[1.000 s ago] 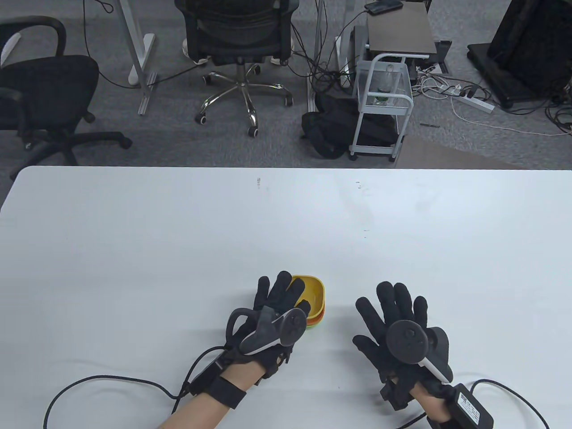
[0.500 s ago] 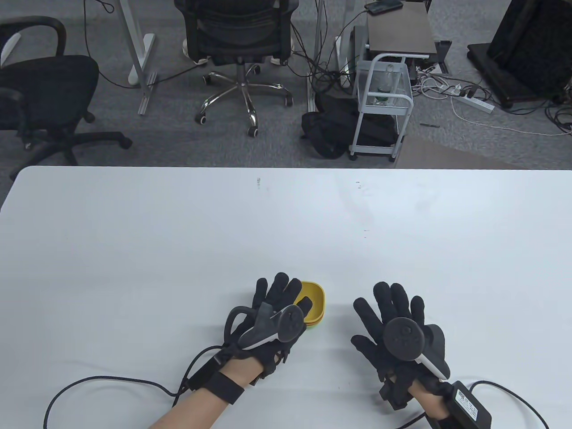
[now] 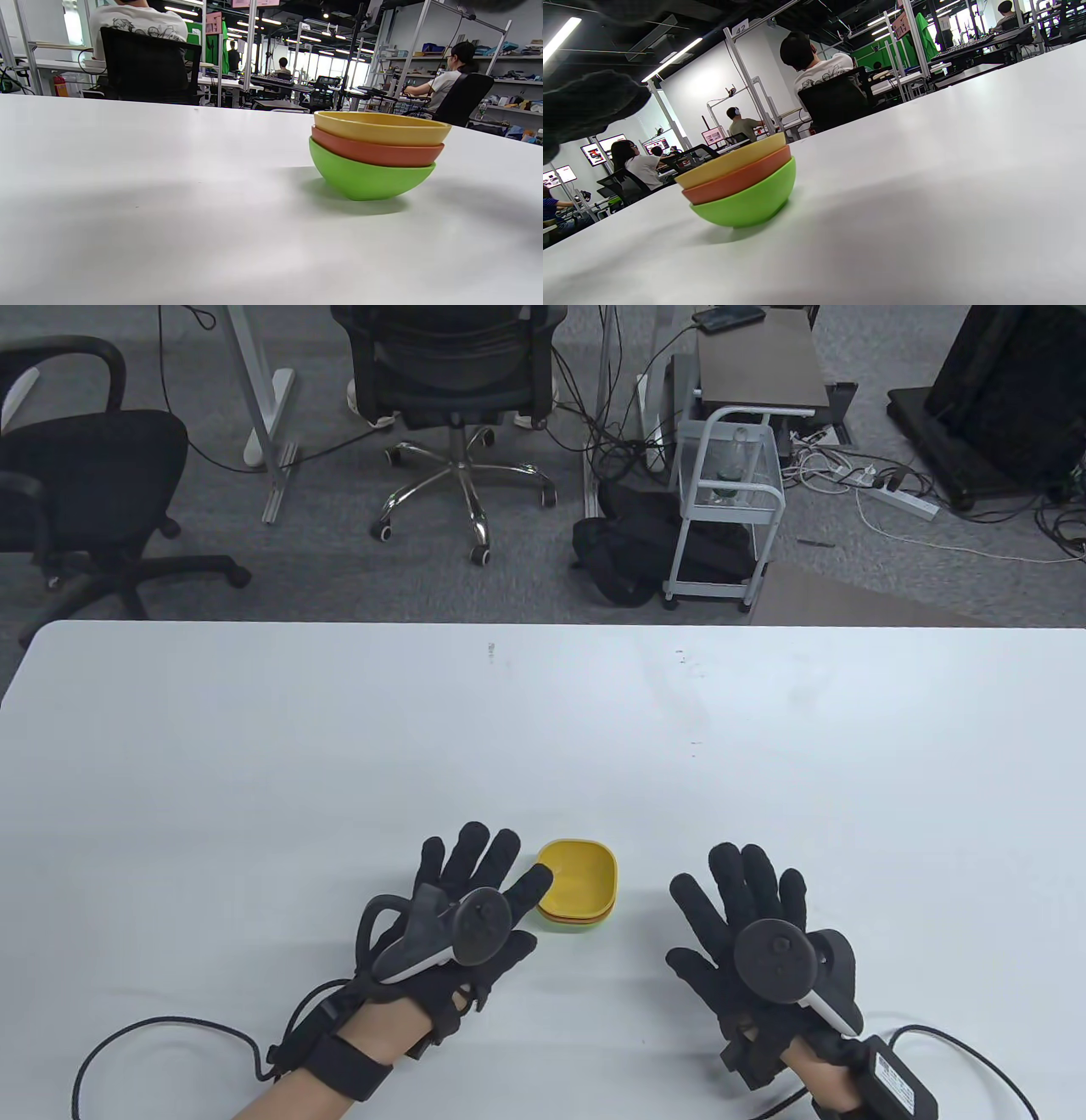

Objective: Nest small dish into small dish

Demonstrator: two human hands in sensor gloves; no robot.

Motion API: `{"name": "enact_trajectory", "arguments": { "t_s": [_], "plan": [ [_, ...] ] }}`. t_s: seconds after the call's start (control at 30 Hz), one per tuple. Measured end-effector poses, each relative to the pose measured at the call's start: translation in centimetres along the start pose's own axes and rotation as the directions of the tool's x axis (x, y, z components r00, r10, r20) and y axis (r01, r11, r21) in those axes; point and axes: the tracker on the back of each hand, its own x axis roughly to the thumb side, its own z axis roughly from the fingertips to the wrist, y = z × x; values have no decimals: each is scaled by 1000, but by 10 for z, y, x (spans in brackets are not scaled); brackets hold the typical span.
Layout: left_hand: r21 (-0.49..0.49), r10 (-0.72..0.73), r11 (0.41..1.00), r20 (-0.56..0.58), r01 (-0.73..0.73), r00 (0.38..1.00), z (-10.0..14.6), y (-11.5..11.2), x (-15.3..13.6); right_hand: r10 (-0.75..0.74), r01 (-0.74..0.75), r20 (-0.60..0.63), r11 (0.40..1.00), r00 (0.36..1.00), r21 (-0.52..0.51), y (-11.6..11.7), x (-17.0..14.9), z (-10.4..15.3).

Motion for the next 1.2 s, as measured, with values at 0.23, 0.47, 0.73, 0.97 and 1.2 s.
{"name": "enact_trajectory", "arguments": {
  "t_s": [0.23,0.47,0.73,0.97,1.2],
  "plan": [
    [11,22,1000,-26,-21,999,25,-9,-21,2,-2,27,1000,1000,-7,-2,2,3],
    [-94,1,996,-8,-2,1000,19,-33,-22,-14,15,31,1000,999,-14,-4,1,4],
    [-95,22,995,-9,-23,1000,20,-33,-24,-18,18,34,1000,999,0,-1,3,3],
    [-103,38,994,-13,-39,999,20,-33,-23,-15,15,32,1000,999,12,4,2,1],
    [-82,54,995,-27,-56,998,23,-29,-25,-26,26,21,999,999,21,8,2,0]
  ]
}}
